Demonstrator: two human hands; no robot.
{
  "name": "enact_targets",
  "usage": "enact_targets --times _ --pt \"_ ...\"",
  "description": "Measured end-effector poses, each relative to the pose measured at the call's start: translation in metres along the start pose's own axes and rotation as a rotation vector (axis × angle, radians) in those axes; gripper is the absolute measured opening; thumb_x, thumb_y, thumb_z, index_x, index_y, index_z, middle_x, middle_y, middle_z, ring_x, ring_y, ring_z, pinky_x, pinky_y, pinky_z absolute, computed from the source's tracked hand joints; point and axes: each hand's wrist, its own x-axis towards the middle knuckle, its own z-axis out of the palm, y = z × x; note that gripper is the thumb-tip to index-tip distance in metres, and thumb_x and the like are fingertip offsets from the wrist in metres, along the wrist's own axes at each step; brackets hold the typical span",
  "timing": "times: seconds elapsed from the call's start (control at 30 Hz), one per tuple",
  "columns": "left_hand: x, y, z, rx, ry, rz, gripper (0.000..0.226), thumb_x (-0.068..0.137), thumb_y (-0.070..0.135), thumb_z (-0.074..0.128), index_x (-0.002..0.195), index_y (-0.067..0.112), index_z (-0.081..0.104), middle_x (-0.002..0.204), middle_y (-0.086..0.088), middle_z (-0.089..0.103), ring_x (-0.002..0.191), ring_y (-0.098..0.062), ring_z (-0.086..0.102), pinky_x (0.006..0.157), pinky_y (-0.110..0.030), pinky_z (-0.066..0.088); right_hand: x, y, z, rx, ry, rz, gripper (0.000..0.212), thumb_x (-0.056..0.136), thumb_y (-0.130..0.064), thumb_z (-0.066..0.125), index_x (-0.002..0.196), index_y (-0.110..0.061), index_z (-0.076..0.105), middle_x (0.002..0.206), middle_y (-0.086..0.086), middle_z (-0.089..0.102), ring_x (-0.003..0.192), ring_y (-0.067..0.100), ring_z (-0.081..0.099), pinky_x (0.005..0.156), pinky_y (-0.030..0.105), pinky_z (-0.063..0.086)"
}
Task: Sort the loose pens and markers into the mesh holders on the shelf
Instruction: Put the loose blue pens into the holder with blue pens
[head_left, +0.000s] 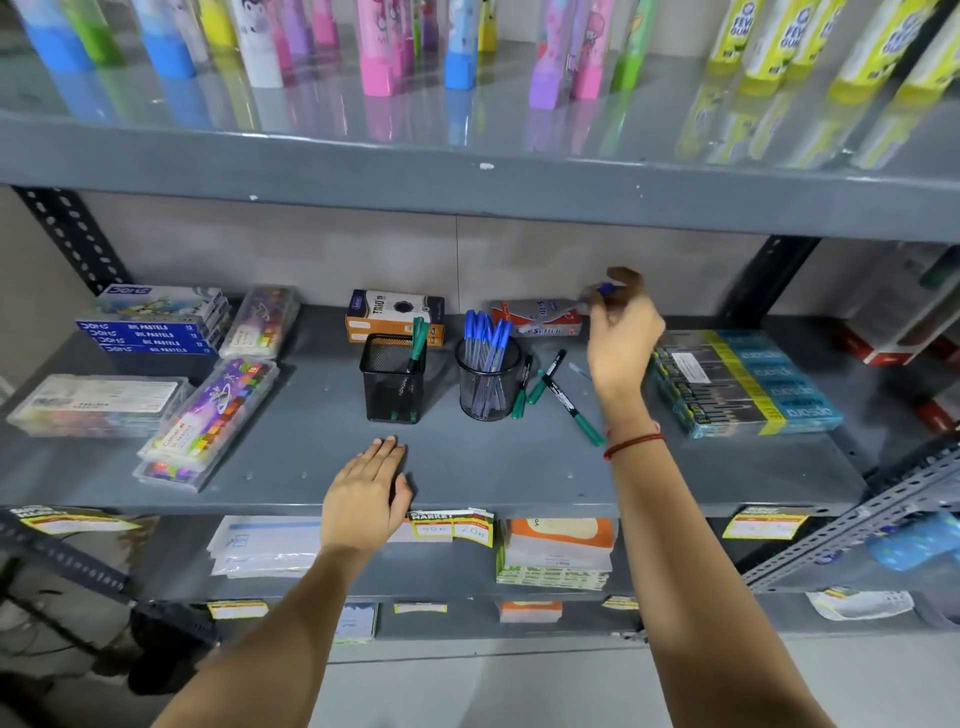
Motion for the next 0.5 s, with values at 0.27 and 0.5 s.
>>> enact_targets --times 0.27,0.5 --pt "0.001 -0.002 0.002 -0.003 -0.004 -0.004 0.05 0.086 0.028 0.034 0.113 0.001 0.066 0.118 -0.015 0.067 0.108 -0.031 0.063 0.091 -0.046 0.049 -0.008 0.001 0.05 -0.309 -0.233 -0.021 0.021 0.086 -0.019 0.067 0.1 -0.006 0.058 0.087 0.02 0.073 0.082 0.035 0.07 0.074 0.044 0.058" --pt "0.002 -0.003 0.004 -0.006 -0.012 -0.006 0.051 0.085 0.028 0.033 0.114 0.001 0.065 0.12 -0.015 0.066 0.111 -0.031 0.062 0.093 -0.046 0.048 -0.035 0.028 0.074 -0.453 -0.572 -0.137 0.031 0.097 -0.018 0.048 0.125 -0.005 0.056 0.121 0.021 0.062 0.118 0.036 0.047 0.093 0.043 0.044"
